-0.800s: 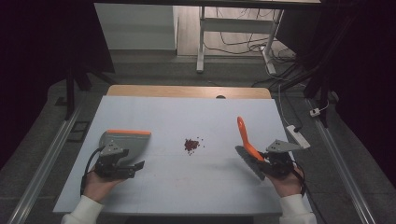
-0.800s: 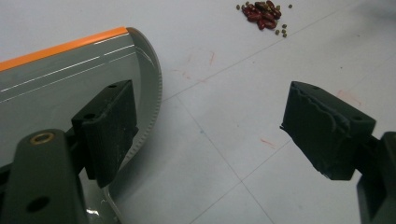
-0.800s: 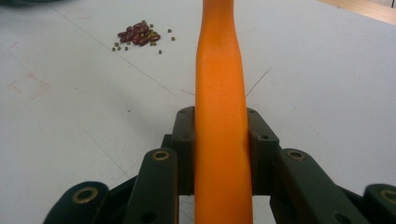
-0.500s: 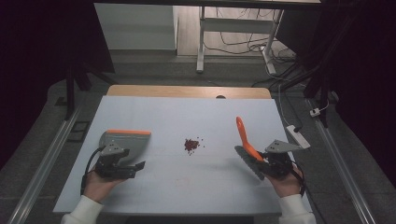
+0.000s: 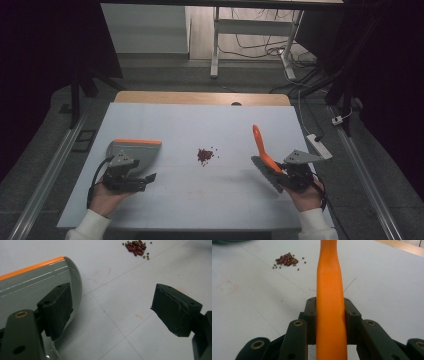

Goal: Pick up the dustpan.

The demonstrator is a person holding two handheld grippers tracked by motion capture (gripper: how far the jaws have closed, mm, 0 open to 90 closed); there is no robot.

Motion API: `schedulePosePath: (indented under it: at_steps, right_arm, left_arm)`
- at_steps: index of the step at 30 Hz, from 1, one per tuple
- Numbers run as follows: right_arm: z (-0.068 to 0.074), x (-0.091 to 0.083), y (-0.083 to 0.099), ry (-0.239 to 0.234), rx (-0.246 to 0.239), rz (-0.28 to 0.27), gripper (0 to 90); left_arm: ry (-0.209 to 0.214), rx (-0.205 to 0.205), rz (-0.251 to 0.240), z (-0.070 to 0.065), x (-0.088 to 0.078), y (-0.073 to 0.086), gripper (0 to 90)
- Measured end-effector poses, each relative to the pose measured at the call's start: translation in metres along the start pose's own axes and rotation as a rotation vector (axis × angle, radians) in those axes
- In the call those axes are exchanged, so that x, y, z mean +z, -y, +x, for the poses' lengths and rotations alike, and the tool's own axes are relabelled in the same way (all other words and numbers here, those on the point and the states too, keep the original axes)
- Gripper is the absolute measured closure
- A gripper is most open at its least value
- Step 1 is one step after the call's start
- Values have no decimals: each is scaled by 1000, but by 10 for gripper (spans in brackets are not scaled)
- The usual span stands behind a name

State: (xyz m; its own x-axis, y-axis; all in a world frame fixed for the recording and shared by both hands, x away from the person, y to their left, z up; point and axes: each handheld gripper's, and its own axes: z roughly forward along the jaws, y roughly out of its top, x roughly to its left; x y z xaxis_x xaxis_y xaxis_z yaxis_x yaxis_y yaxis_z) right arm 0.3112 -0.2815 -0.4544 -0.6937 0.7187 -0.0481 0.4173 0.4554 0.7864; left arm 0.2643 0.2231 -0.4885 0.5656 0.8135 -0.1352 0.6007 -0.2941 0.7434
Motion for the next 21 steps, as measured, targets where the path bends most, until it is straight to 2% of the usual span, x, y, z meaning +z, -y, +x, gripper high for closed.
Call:
schedulePosePath:
  at_steps: [4, 10, 16, 21]
  right_arm:
    - [0, 0, 0, 3, 5, 0, 700]
    - [0, -1, -1, 1, 6, -6, 700]
    - [-1, -2, 0, -2, 14, -14, 700]
    - [1, 0, -1, -9, 5, -9, 700]
  left_arm:
    - [2, 11, 12, -4, -2, -3, 164]
    - [0, -5, 25, -4, -4, -7, 163]
    - [-14, -25, 20, -2, -12, -15, 163]
    - [-26, -48, -13, -4, -24, -33, 163]
